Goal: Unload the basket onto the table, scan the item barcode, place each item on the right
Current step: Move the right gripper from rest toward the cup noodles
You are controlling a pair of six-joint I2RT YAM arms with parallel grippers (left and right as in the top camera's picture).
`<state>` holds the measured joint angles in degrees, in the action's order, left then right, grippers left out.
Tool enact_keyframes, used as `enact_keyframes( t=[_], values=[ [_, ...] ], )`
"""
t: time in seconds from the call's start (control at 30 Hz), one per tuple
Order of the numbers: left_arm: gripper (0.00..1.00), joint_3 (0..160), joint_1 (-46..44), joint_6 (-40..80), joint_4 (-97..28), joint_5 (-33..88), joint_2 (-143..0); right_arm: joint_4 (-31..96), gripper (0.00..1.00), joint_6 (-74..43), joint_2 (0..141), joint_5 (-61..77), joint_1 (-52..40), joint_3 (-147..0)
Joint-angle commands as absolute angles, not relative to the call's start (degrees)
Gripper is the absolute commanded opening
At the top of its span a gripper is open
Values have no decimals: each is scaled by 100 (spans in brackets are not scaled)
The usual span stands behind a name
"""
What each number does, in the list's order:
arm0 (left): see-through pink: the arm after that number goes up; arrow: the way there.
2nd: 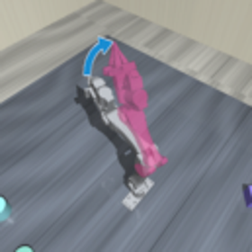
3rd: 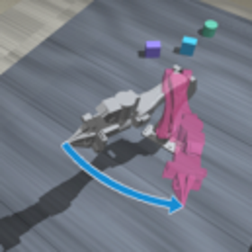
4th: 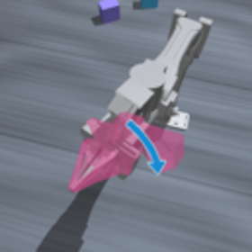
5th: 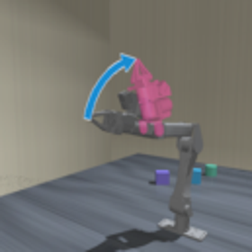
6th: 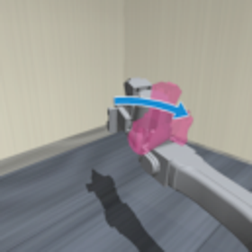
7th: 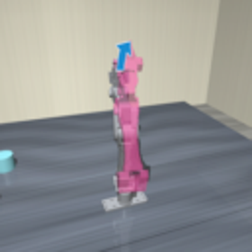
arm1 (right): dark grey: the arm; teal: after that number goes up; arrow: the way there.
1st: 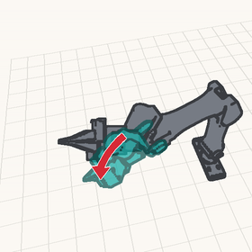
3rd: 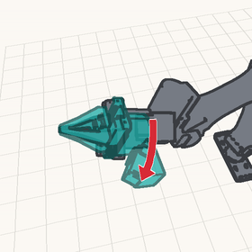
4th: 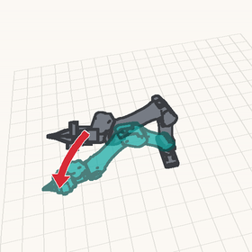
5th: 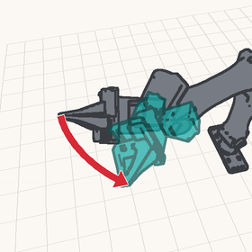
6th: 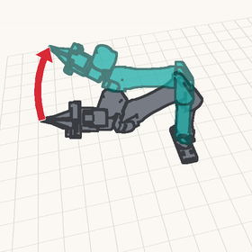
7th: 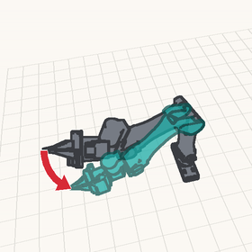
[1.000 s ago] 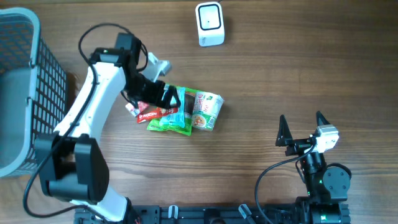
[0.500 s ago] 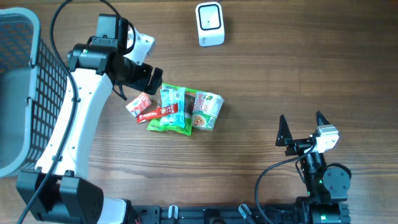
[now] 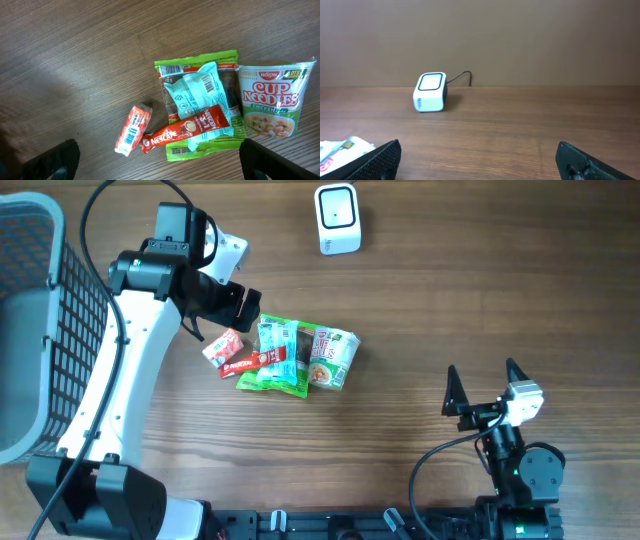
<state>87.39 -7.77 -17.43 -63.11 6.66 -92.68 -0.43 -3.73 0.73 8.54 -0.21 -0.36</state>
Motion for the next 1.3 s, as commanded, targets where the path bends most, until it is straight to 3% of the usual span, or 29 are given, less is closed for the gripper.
enact_keyframes(
  t=[0.0, 0.27, 0.57, 0.67, 0.77, 0.9, 1.07, 1.1, 1.13, 1.17, 1.2, 1.27],
  values=[
    [100, 8818, -773, -1769, -6298, 611, -9242, 14, 100, -322, 99, 1332, -14, -84],
    [100, 8818, -773, -1776, -6311, 460, -9242, 1732, 100, -617, 1076, 1664, -14, -2064],
    [100, 8818, -773, -1772, -6318, 290, -9244, 5111, 100, -600, 5035, 2858, -14, -6246],
    [100, 8818, -779, -1754, -6195, 412, -9244, 5404, 100, -615, 6160, 3640, -14, -7043],
    [100, 8818, -779, -1747, -5961, 1210, -9244, 5295, 97, -598, 6952, 4842, -14, -7260],
    [100, 8818, -777, -1747, -5955, 2788, -9247, 5411, 76, -596, 7620, 4956, -14, -7244],
    [100, 8814, -786, -1398, -5972, 3839, -9260, 5334, 77, -624, 8191, 4779, -495, -7091],
    [86, 8814, -799, -1361, -5975, 3824, -9260, 5288, 78, -681, 8272, 4635, -628, -7085],
    [63, 8814, -799, -1310, -5970, 3763, -9264, 5231, 78, -856, 8390, 4346, -810, -7085],
    [27, 8814, -799, -1120, -5929, 3575, -9264, 5175, 82, -1092, 8508, 4016, -1009, -7085],
    [4, 8814, -790, -742, -5874, 3247, -9264, 5120, 84, -1337, 8611, 3691, -1190, -7085],
    [4, 8814, -764, 217, -5754, 2294, -9264, 5026, 86, -1706, 8759, 3232, -1461, -7085]
  ],
)
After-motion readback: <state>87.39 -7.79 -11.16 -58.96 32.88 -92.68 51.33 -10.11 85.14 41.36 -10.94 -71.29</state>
